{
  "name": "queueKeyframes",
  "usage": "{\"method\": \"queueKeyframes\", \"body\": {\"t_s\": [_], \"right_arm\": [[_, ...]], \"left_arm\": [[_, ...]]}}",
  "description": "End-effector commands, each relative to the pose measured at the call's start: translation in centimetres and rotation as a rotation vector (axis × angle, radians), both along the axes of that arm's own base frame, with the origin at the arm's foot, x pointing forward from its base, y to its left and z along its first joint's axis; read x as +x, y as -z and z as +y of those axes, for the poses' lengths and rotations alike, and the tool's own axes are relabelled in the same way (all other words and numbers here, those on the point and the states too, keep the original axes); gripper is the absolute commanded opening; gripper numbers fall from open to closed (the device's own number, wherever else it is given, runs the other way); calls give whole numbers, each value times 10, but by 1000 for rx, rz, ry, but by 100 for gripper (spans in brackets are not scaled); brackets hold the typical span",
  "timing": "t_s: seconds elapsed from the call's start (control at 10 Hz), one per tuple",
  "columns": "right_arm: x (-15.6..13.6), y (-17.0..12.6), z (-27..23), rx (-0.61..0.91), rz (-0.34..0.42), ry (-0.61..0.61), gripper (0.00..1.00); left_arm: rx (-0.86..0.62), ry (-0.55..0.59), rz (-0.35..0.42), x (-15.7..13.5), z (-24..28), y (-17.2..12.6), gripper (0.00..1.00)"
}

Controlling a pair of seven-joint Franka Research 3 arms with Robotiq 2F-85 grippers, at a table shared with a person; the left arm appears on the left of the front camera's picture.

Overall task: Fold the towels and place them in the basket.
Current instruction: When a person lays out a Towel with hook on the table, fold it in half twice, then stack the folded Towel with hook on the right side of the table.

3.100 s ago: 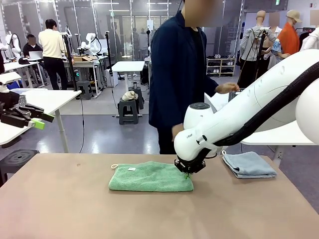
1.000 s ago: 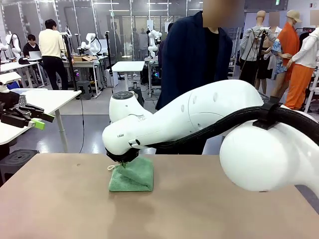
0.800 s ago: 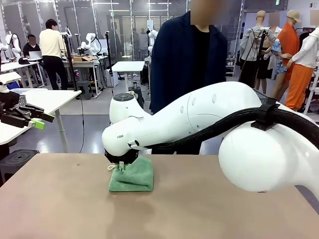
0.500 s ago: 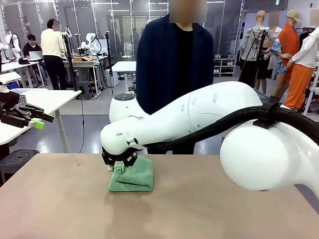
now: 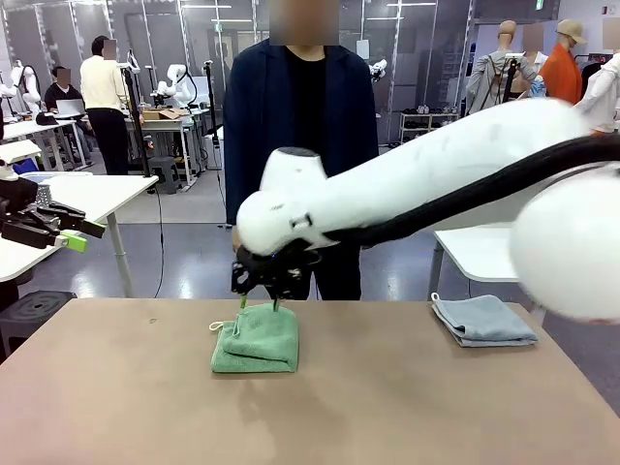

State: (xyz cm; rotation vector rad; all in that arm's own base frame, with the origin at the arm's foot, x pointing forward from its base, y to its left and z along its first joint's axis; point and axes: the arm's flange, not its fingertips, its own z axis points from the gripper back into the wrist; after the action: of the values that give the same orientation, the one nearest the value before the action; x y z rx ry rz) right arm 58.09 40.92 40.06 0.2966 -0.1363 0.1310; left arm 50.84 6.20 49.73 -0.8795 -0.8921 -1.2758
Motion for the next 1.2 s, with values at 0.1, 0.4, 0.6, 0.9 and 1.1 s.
{"method": "queueKeyframes", "body": {"t_s": [0.1,0.4,0.6,0.9,1.1], "right_arm": [[-23,-5,-76,152,64,7,73],[-29,-9,-93,137,5,23,73],[-11,-13,-85,146,72,29,73],[-11,-13,-85,146,72,29,73],[-11,-13,-85,146,72,29,73]], "left_arm": [[-4,3,-1,-1,-1,-1,79],[-4,3,-1,-1,-1,-1,79],[-4,3,-1,-1,-1,-1,79],[-4,3,-1,-1,-1,-1,79],[-4,3,-1,-1,-1,-1,79]]}}
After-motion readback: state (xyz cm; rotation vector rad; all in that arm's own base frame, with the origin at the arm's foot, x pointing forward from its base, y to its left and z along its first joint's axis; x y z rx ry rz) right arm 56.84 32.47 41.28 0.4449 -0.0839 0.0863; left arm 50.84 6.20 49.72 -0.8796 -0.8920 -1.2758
